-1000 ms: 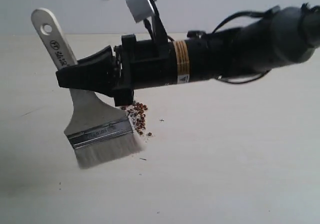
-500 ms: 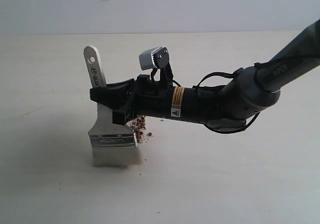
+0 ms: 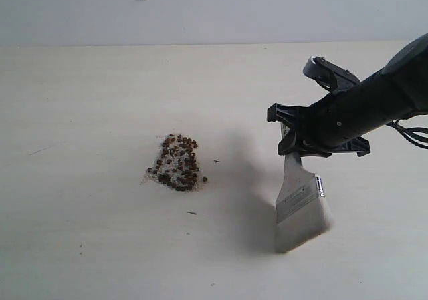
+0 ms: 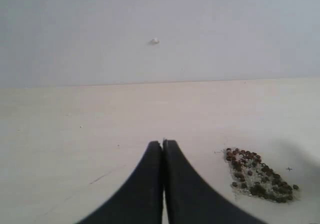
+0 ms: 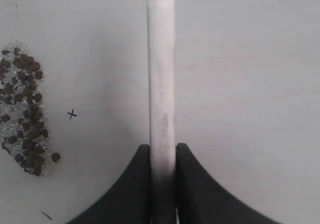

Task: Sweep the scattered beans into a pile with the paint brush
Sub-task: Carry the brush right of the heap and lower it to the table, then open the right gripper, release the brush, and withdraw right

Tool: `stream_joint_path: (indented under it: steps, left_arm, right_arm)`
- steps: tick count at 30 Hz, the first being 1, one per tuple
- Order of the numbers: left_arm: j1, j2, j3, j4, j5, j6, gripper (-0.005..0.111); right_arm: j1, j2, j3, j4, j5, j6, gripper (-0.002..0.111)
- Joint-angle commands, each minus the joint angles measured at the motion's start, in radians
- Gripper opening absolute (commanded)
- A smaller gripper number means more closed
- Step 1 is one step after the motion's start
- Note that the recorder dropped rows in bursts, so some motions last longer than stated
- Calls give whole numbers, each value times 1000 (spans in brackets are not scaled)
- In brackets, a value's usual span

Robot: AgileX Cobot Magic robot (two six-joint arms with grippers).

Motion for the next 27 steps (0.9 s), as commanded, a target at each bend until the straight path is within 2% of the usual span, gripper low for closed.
stream_joint_path:
  steps: [1, 15, 19, 27]
  left_arm:
    - [-6, -6, 2, -2, -2, -3, 1]
    - [-6, -6, 2, -2, -2, -3, 1]
    - [-6, -6, 2, -2, -2, -3, 1]
    - [-6, -6, 2, -2, -2, -3, 1]
  right_arm:
    - [-4, 0, 5, 9, -4, -24, 0]
    - [-4, 60, 7, -1, -71, -41, 1]
    - [-4, 60, 7, -1, -84, -57, 12]
    - [-4, 51, 7, -2, -178, -57, 48]
